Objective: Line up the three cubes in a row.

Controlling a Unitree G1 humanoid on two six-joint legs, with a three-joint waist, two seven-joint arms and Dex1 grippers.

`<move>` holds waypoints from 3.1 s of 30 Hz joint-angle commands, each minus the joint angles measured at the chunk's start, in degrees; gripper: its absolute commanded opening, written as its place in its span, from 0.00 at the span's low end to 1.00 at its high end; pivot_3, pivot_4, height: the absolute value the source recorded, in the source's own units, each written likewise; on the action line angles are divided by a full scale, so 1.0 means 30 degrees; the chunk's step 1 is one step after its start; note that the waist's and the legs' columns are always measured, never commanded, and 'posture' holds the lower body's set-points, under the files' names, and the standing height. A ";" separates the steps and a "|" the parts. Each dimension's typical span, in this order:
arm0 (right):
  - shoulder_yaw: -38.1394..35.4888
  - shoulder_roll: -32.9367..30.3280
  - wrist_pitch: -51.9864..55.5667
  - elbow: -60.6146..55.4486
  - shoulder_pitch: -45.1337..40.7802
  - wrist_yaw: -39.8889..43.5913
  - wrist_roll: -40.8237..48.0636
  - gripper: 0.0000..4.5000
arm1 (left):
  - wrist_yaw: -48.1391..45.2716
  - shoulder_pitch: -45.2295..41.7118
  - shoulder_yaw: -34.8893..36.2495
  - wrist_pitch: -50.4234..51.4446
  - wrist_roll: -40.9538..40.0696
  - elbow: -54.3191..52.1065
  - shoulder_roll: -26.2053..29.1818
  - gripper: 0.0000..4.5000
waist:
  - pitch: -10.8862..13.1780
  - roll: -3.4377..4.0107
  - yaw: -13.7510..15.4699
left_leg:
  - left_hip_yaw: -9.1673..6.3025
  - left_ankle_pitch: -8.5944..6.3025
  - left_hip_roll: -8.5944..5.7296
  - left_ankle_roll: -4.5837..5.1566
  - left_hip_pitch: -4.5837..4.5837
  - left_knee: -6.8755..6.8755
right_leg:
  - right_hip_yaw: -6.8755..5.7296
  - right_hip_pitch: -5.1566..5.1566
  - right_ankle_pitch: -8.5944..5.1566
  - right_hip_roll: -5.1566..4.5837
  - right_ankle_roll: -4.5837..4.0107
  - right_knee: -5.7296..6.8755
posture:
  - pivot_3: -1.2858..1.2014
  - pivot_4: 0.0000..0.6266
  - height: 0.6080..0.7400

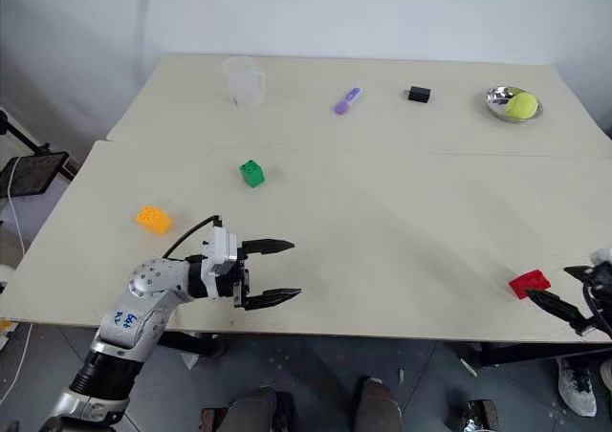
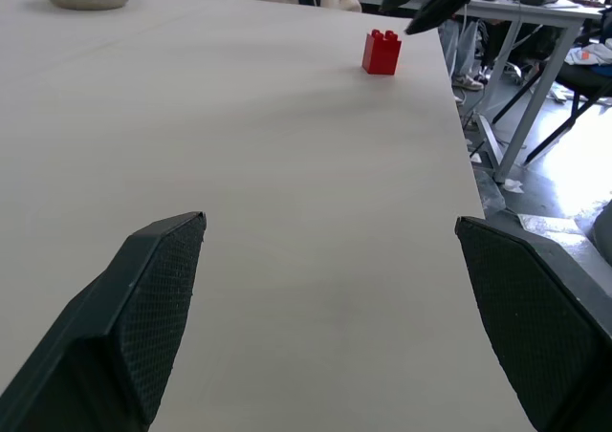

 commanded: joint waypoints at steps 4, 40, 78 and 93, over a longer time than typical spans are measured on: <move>0.2138 -0.0401 -0.1190 0.2893 -0.2295 0.0216 -0.1565 1.00 | 0.0208 0.0366 0.0251 0.0305 -0.0274 -0.1377 0.0222 0.99 | -0.0007 0.0014 0.0032 | 0.0034 0.0003 0.0000 -0.0005 -0.0002 0.0000 | -0.0006 -0.0002 0.0000 0.0001 0.0001 0.0008 | 0.52 0.24 1.00; 1.4123 0.1685 -0.8842 0.5108 -1.7548 0.9285 -0.5405 0.95 | 0.2248 0.3305 0.1667 0.0934 0.0013 -0.3576 0.1539 1.00 | 0.0003 0.0002 -0.0164 | 0.0043 -0.0186 0.0037 0.0038 -0.0142 0.0210 | -0.0178 -0.0042 0.0011 -0.0009 0.0014 0.0044 | 0.52 0.24 1.00; 1.0226 -0.1148 -1.2600 1.3091 -1.4266 0.6503 -0.6438 0.01 | 0.1893 0.2265 0.1142 0.0749 0.0340 -0.2496 0.1159 1.00 | -0.0001 0.0031 -0.0312 | 0.0129 -0.0170 0.0072 0.0024 -0.0034 0.0274 | -0.0117 0.0028 0.0017 -0.0007 0.0051 0.0073 | 0.52 0.24 1.00; 1.0214 -0.2096 -0.8980 0.7120 -1.3856 1.1008 -0.4187 0.94 | 0.1443 0.1735 0.1101 0.0460 0.0474 -0.1692 0.1275 1.00 | 0.0002 0.0046 -0.0380 | 0.0034 -0.0173 0.0094 0.0026 -0.0015 0.0274 | -0.0103 0.0016 0.0023 -0.0011 0.0040 0.0079 | 0.52 0.24 1.00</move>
